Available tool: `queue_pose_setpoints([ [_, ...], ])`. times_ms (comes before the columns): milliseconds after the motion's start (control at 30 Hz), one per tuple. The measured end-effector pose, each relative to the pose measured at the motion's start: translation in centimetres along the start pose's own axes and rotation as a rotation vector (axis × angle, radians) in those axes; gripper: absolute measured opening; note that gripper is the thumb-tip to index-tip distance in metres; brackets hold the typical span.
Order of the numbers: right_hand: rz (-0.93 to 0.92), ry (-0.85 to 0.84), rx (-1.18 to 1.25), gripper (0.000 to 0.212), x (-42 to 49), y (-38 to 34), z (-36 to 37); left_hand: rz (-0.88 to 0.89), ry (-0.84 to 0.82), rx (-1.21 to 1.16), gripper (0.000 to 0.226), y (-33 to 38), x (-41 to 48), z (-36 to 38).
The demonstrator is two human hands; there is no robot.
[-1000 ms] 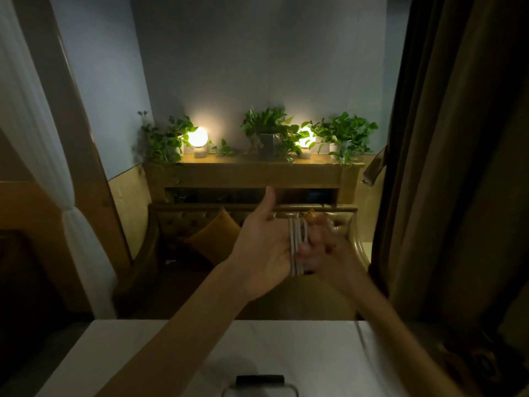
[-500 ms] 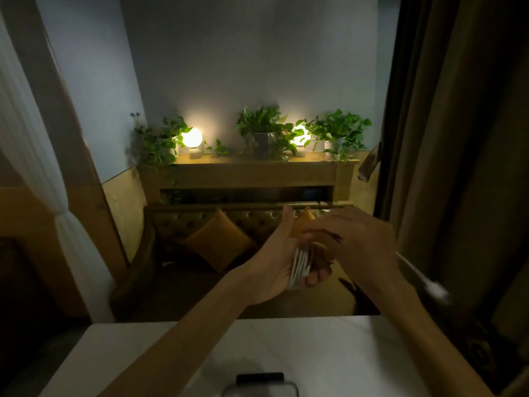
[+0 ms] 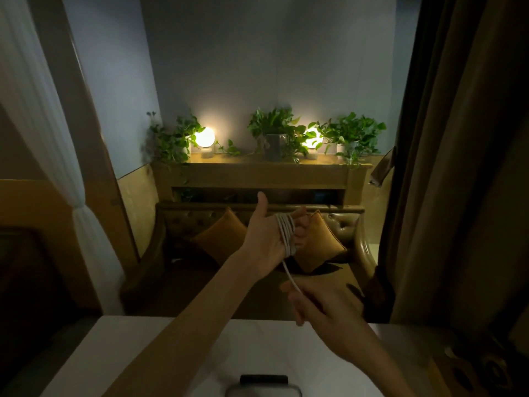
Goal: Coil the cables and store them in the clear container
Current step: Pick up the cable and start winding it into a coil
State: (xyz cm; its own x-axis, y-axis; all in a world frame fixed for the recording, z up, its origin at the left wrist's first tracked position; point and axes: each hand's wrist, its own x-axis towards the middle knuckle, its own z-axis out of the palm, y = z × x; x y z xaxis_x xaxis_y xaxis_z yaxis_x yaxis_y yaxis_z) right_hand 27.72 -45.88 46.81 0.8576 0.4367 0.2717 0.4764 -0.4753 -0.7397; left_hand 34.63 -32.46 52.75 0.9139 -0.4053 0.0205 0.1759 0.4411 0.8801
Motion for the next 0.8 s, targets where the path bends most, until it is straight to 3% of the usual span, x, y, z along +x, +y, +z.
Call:
queue_pose_setpoints([
  [33,-0.017,-0.020,-0.081,0.020,-0.4,-0.2,-0.5,0.034,0.028,0.073,0.065,-0.5,0.1,-0.6],
  [100,-0.081,0.010,-0.272,0.025,-0.7,-0.5,-1.9,-0.066,0.060,0.104,0.080,-1.1,0.4,-0.8],
  [167,-0.111,0.126,-0.432,0.032,0.1,0.3,-3.5,-0.160,-0.023,0.192,0.083,-2.2,-0.3,-1.3],
  [233,-0.064,0.090,-0.474,0.037,0.8,0.9,-4.6,-0.190,-0.122,0.331,0.074,-3.4,-1.1,-0.4],
  [333,-0.356,0.272,-0.509,0.021,1.6,1.0,-6.3,-0.181,-0.158,0.420,0.073,-4.3,-1.7,0.9],
  [400,-0.446,0.344,-0.366,0.011,1.2,1.2,-6.6,-0.165,-0.242,0.424,0.074,-4.5,-1.9,0.6],
  [467,-0.369,0.328,-0.131,0.008,1.5,1.3,-6.5,-0.190,-0.263,0.449,0.068,-4.3,-2.4,0.1],
  [533,-0.189,0.198,0.150,0.014,1.6,0.8,-6.2,-0.177,-0.308,0.554,0.058,-4.0,-3.0,0.1],
  [600,-0.012,-0.025,0.530,0.019,1.4,0.3,-5.6,-0.075,-0.399,0.709,0.029,-3.7,-3.6,0.8],
  [667,0.145,-0.161,0.814,0.021,0.8,0.2,-4.8,-0.031,-0.411,0.792,0.023,-3.5,-3.9,1.4],
  [800,0.196,-0.083,0.919,0.045,0.4,0.1,-3.7,0.007,-0.374,0.937,0.024,-3.3,-4.4,2.1],
])
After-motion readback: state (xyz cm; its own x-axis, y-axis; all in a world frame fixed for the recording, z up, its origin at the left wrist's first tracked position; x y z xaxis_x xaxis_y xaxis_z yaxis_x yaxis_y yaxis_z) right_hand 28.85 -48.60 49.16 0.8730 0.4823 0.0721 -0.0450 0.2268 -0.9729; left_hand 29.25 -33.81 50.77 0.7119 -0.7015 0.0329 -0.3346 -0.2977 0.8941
